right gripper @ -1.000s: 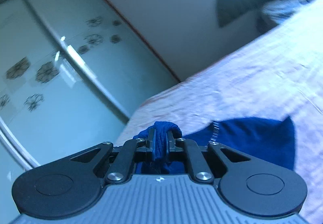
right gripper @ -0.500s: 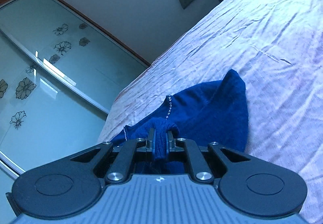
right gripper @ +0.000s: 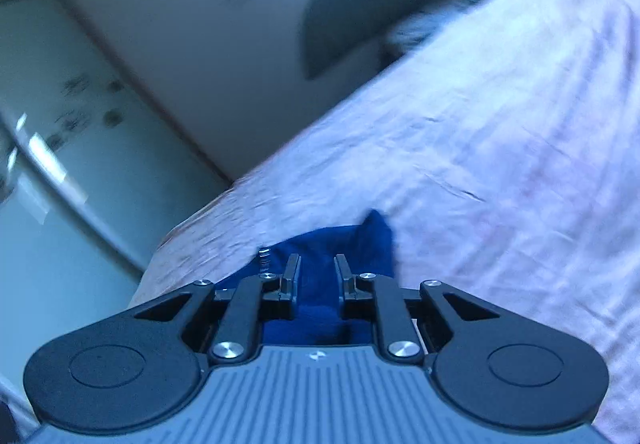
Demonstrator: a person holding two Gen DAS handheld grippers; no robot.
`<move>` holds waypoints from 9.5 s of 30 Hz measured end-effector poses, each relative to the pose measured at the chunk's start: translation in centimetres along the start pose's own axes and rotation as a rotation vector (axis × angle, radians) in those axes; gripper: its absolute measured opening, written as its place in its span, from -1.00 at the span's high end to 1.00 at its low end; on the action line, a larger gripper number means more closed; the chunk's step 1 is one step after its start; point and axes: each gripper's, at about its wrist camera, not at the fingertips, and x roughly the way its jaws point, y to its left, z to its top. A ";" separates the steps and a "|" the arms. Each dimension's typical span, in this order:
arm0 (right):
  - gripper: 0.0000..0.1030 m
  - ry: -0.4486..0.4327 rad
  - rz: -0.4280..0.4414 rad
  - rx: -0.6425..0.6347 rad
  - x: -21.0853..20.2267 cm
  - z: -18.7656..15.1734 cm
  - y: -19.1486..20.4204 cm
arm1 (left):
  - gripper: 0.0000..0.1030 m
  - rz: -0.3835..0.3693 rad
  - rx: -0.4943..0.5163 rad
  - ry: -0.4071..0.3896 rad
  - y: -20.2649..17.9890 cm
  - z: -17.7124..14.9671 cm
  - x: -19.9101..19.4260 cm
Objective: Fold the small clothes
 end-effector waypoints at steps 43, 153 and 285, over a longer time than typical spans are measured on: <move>0.46 0.278 -0.033 -0.214 8.1 -2.8 3.6 | -0.65 0.007 -0.074 0.021 1.4 0.3 1.2; 0.08 0.480 0.193 -0.413 -21.6 -17.9 -0.8 | -0.74 -0.240 0.100 0.099 6.2 -20.6 -20.4; 0.83 0.121 0.047 -0.268 11.9 0.4 3.2 | 0.67 -0.175 -0.279 -0.013 6.1 7.6 6.5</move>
